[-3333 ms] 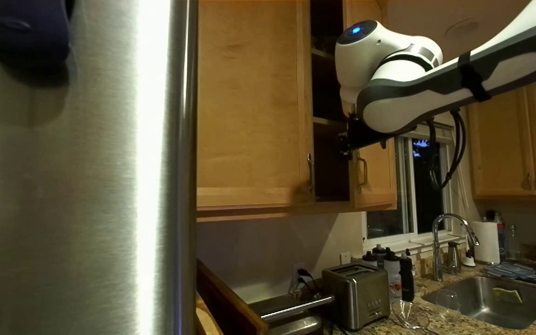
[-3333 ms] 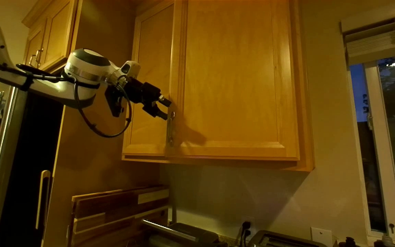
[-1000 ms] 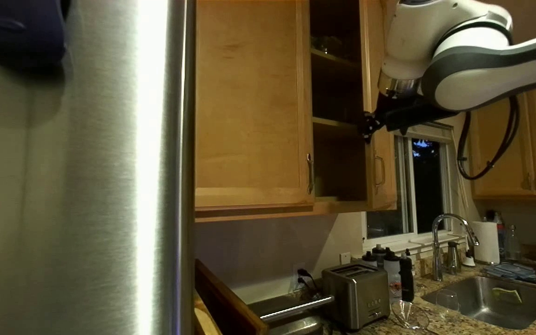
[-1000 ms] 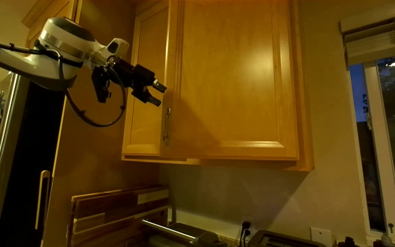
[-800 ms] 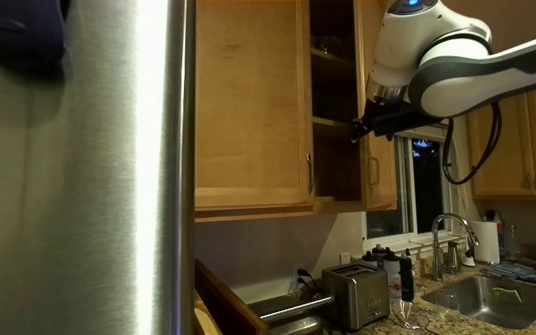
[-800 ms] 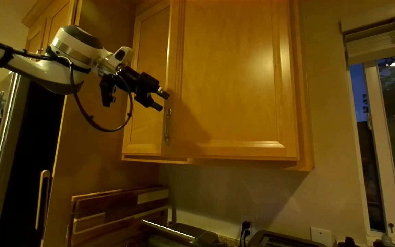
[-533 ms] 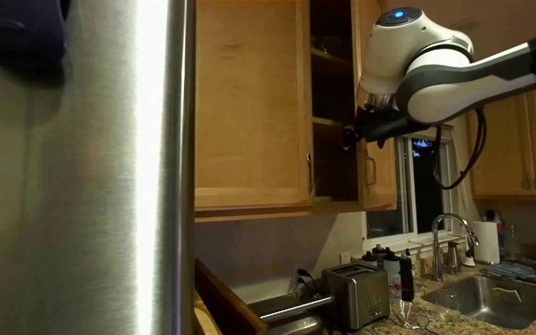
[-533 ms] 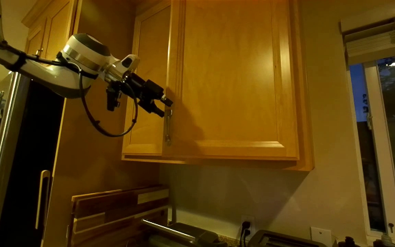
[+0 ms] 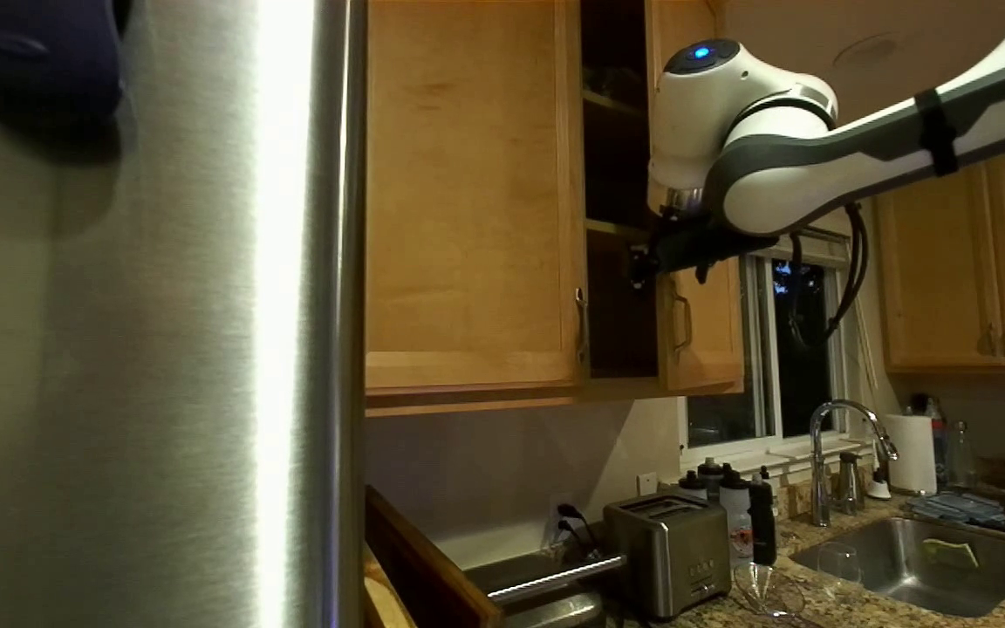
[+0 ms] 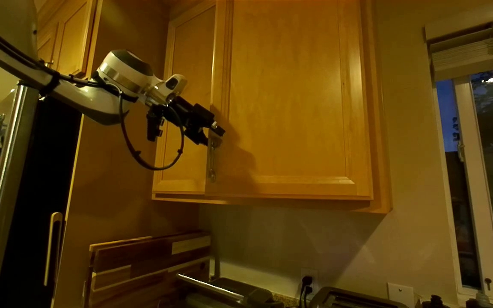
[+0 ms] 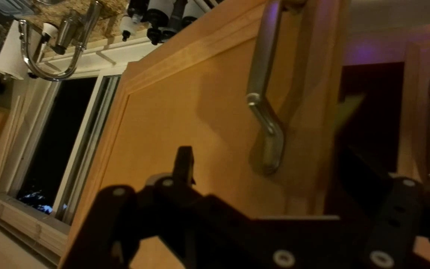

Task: Open the top right cabinet door,take out the wooden utensil and close the door

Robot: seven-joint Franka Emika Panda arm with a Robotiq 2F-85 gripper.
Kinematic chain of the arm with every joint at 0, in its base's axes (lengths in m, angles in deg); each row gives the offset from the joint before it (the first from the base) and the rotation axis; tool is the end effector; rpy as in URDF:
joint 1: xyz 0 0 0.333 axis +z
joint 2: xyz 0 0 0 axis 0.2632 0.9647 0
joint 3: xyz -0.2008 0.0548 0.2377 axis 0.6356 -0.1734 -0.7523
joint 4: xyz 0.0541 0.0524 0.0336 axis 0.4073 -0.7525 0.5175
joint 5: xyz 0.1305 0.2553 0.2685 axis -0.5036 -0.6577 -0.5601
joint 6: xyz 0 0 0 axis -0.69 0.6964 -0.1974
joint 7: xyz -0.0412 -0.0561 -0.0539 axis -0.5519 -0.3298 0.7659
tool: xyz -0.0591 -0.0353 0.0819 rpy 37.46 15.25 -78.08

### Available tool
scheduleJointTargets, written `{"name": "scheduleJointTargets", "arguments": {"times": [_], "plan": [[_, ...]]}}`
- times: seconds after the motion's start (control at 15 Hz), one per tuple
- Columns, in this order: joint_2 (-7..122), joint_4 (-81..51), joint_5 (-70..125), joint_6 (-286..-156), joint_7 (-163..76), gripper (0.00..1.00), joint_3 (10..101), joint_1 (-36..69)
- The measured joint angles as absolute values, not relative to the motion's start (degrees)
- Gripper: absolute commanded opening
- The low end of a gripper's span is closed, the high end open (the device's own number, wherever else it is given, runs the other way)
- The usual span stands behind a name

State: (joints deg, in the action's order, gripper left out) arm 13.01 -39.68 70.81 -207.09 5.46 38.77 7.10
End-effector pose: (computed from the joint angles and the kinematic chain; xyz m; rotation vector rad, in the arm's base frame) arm 0.4399 0.0320 0.7058 2.2598 -0.7095 1.1230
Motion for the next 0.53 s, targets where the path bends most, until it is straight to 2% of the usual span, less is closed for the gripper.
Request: {"name": "scheduleJointTargets", "arguments": {"times": [0.53], "plan": [[13.3, -37.4, 73.2, -197.4, 7.3, 1.0, 39.0, 7.3]]}}
